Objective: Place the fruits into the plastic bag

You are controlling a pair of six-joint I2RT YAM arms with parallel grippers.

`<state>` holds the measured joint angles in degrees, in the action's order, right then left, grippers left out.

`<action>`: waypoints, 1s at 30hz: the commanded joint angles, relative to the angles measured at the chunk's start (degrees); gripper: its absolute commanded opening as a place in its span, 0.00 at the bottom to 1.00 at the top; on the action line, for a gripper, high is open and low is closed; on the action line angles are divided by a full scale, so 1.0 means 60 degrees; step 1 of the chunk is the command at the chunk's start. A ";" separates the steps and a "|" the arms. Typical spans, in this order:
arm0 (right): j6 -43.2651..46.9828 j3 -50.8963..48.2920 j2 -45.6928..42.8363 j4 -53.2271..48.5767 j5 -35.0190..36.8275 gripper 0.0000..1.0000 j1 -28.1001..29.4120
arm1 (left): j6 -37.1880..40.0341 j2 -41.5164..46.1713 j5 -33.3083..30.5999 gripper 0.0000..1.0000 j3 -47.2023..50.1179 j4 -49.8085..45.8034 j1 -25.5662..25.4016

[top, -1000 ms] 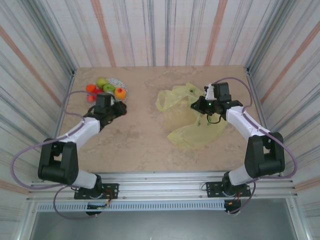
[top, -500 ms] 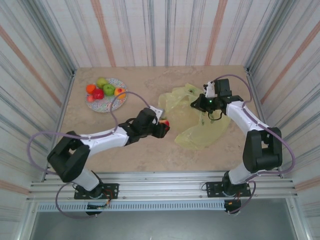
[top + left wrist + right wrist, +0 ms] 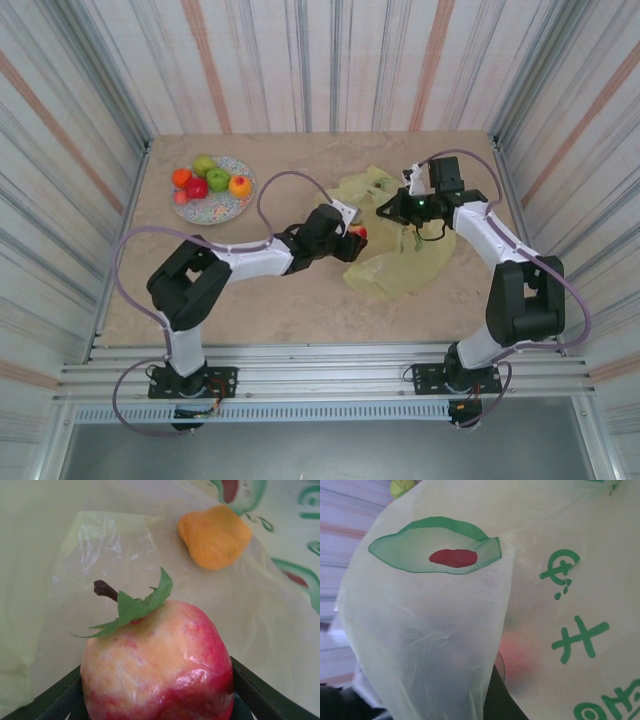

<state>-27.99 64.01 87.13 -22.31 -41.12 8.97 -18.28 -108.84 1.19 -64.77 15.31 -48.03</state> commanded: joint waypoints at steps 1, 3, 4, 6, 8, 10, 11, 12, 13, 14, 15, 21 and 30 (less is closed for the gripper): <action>-0.1039 -0.0469 -0.0488 0.0944 -0.0944 0.00 -0.0001 | -0.0806 -0.0474 -0.0671 0.58 -0.0525 0.1252 -0.0007; -0.1701 -0.0685 -0.0479 0.1719 -0.1432 0.00 0.0084 | -0.1170 -0.0807 -0.1003 0.58 -0.0713 0.1721 0.0014; -0.1763 -0.0667 -0.0487 0.1756 -0.1426 0.00 0.0126 | -0.1275 -0.0945 -0.1142 0.58 -0.0827 0.1860 0.0013; -0.1724 -0.0587 -0.0554 0.1665 -0.1227 0.00 0.0267 | -0.1434 -0.1181 -0.1444 0.59 -0.1108 0.1990 0.0026; -0.1722 -0.0533 -0.0562 0.1608 -0.1255 0.00 0.0331 | -0.1446 -0.1442 -0.1755 0.59 -0.1411 0.2106 0.0036; -0.1773 -0.0503 -0.0570 0.1616 -0.1298 0.00 0.0365 | -0.1482 -0.1649 -0.2149 0.60 -0.1668 0.2107 0.0058; -0.1788 -0.0504 -0.0593 0.1620 -0.1300 0.00 0.0390 | -0.1556 -0.1768 -0.2344 0.61 -0.1783 0.2120 0.0073; -0.1808 -0.0503 -0.0594 0.1644 -0.1305 0.00 0.0419 | -0.1629 -0.1811 -0.2433 0.61 -0.1867 0.2146 0.0109; -0.1849 -0.0528 -0.0592 0.1693 -0.1316 0.00 0.0444 | -0.1713 -0.2086 -0.2498 0.62 -0.1988 0.2213 0.0131; -0.1893 -0.0530 -0.0567 0.1770 -0.1339 0.00 0.0478 | -0.1830 -0.2281 -0.2551 0.63 -0.2122 0.2224 0.0153; -0.1944 -0.0546 -0.0544 0.1849 -0.1383 0.00 0.0496 | -0.1967 -0.2416 -0.2604 0.64 -0.2240 0.2224 0.0154; -0.2082 -0.0562 -0.0325 0.2137 -0.1481 0.00 0.0569 | -0.2723 -0.3179 -0.2392 0.73 -0.2789 0.2686 0.0140; -0.1310 -0.0539 -0.0358 0.1281 -0.1044 0.00 0.0268 | -0.2423 -0.2585 -0.2184 0.87 -0.2149 0.2861 0.0196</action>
<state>-38.33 60.84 85.10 -11.55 -48.03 11.53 -33.01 -127.37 -11.77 -79.40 30.89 -47.31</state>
